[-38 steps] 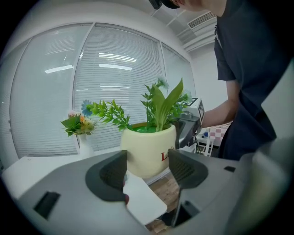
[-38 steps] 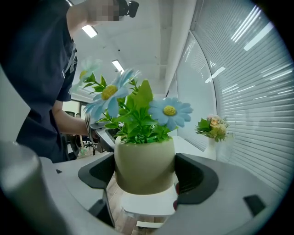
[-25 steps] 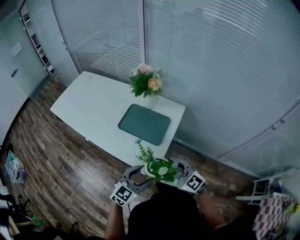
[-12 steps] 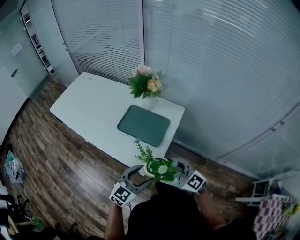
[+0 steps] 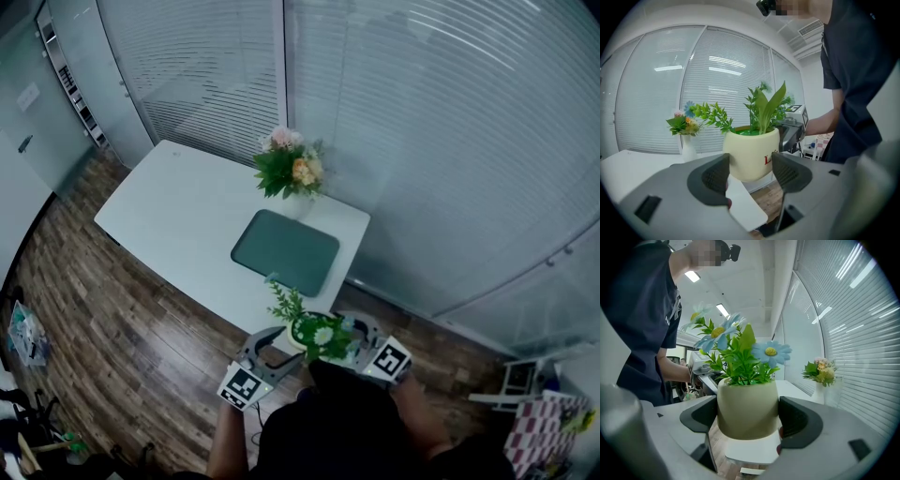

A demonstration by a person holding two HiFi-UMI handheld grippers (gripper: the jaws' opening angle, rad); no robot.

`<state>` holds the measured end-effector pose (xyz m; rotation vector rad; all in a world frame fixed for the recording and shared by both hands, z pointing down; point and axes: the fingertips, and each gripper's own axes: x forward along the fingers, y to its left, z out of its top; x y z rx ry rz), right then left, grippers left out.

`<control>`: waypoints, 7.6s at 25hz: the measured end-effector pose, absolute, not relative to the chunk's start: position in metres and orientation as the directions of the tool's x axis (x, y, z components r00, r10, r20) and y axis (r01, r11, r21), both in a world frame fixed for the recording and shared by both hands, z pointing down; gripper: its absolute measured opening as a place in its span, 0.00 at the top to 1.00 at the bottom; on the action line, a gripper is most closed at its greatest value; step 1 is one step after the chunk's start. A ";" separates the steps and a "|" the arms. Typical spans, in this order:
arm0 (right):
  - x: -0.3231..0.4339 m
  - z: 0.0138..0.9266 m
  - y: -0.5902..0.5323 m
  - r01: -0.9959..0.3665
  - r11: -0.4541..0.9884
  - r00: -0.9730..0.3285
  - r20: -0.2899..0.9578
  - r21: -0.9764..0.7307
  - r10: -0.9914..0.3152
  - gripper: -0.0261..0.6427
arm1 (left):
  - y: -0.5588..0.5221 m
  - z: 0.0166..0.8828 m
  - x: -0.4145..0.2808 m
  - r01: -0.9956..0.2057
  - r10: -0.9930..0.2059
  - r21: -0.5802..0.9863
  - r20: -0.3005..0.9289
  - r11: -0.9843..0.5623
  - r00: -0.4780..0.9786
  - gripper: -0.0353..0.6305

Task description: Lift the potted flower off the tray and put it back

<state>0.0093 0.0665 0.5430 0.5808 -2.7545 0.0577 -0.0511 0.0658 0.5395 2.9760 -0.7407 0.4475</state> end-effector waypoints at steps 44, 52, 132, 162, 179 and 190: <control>0.042 0.594 -0.108 -0.448 0.894 -0.828 0.375 0.003 -0.416 0.36 | -0.111 0.601 -0.014 -0.432 -0.381 0.055 0.378 -0.900 0.844 0.52; 0.046 0.621 -0.137 -0.452 0.892 -0.818 0.401 -0.003 -0.413 0.36 | -0.140 0.626 -0.012 -0.443 -0.371 0.064 0.446 -0.894 0.814 0.52; 0.090 0.663 -0.180 -0.680 0.733 -0.689 0.346 -0.006 -0.637 0.36 | -0.178 0.620 -0.063 -0.732 -0.682 0.018 0.349 -0.681 0.643 0.54; 0.135 0.559 -0.049 -0.801 0.597 -0.575 0.224 0.045 -0.787 0.36 | -0.030 0.531 -0.116 -0.823 -0.806 0.076 0.172 -0.562 0.566 0.54; 0.124 0.523 0.012 -0.818 0.568 -0.552 0.154 0.089 -0.819 0.36 | 0.016 0.499 -0.127 -0.814 -0.808 0.063 0.100 -0.578 0.581 0.59; 0.136 0.491 0.047 -0.899 0.432 -0.432 0.015 0.073 -0.902 0.85 | 0.049 0.490 -0.128 -0.824 -0.821 0.006 0.087 -0.567 0.565 0.85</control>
